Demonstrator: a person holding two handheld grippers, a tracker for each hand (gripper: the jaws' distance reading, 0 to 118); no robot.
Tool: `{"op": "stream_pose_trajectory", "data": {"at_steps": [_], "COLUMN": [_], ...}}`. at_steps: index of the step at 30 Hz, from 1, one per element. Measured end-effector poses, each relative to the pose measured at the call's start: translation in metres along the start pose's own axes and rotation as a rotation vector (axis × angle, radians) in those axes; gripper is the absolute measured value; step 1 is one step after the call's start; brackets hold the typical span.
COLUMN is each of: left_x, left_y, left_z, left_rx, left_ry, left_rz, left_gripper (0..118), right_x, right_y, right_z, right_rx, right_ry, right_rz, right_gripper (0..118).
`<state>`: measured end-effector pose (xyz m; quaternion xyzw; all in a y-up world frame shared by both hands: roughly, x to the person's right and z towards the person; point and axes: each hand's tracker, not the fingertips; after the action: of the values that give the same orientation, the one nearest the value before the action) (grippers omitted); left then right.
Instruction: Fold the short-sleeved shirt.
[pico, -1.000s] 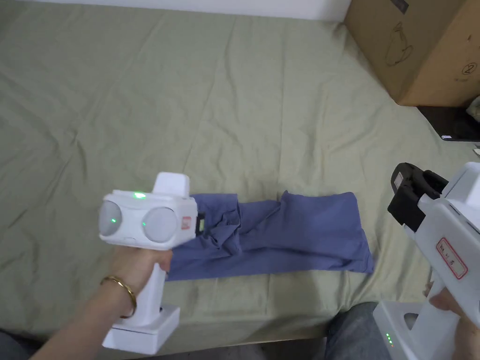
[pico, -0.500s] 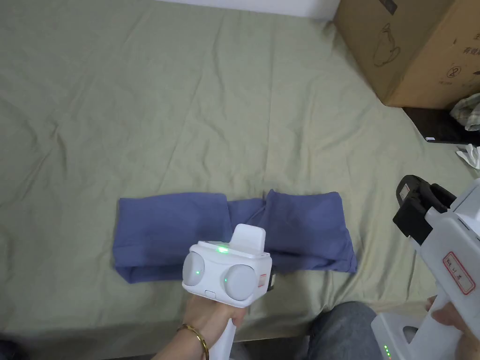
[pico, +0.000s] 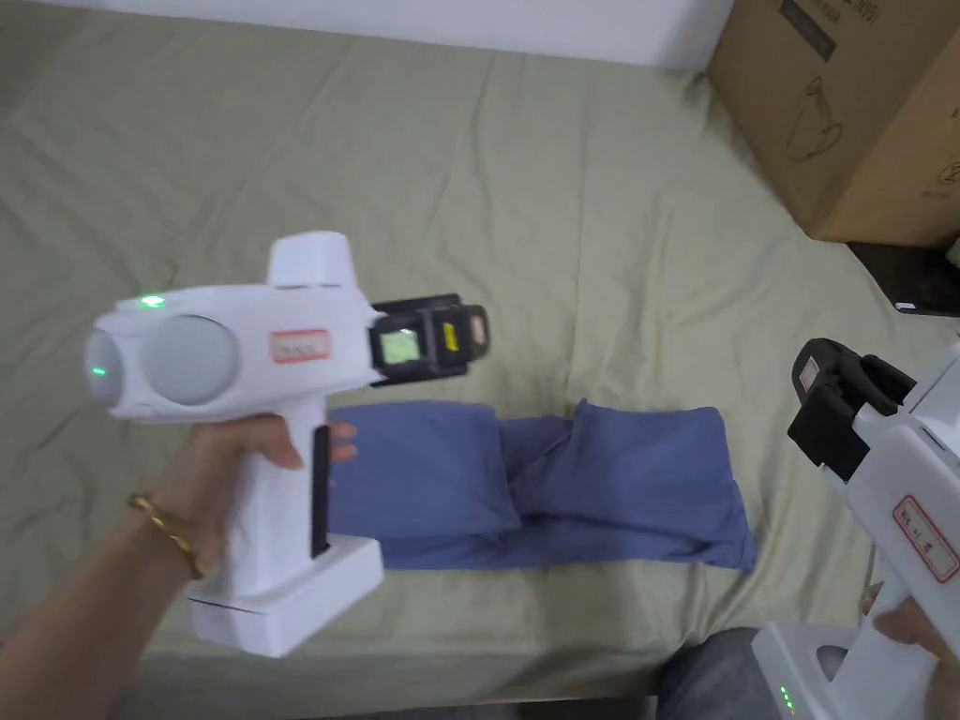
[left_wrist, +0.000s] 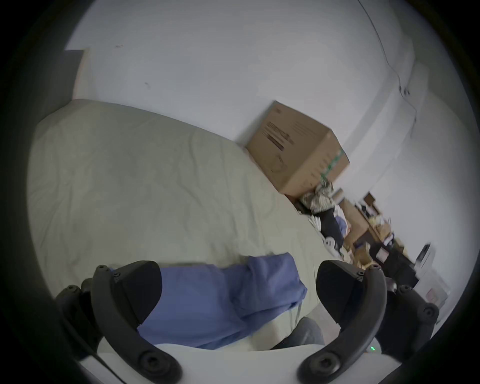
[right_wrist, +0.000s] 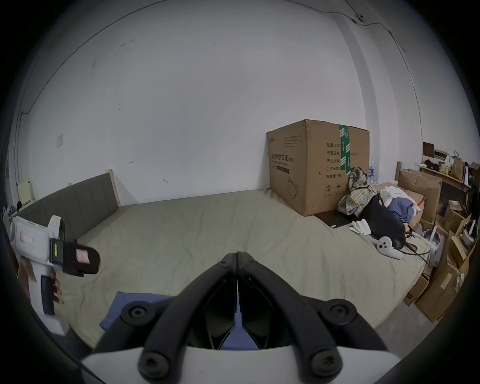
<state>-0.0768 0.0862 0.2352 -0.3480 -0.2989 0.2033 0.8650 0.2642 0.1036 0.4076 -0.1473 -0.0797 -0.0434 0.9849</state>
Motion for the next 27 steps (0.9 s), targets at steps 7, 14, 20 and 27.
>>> {"op": "stream_pose_trajectory", "data": {"at_steps": [7, 14, 20, 27], "left_x": [-0.114, -0.171, -0.142, -0.128], "left_y": [-0.002, -0.044, -0.053, -0.051], "left_z": [-0.004, -0.041, -0.036, -0.054], "left_rx": [-0.143, -0.375, -0.319, -0.362], "left_ry": [0.027, 0.044, -0.037, 0.125], "left_rz": [0.205, 0.398, 0.455, 0.362], "left_gripper": [118, 118, 89, 10], "right_x": [-0.017, -0.023, -0.019, -0.017], "right_y": [0.001, -0.002, -0.002, -0.003], "right_z": [-0.005, -0.009, -0.011, -0.013], "right_rx": [-0.011, -0.04, -0.06, -0.073], "right_ry": [0.035, 0.035, 0.003, -0.004], "right_rz": [0.01, 0.025, 0.024, 0.029], "right_gripper": [0, 0, 0, 0]}}
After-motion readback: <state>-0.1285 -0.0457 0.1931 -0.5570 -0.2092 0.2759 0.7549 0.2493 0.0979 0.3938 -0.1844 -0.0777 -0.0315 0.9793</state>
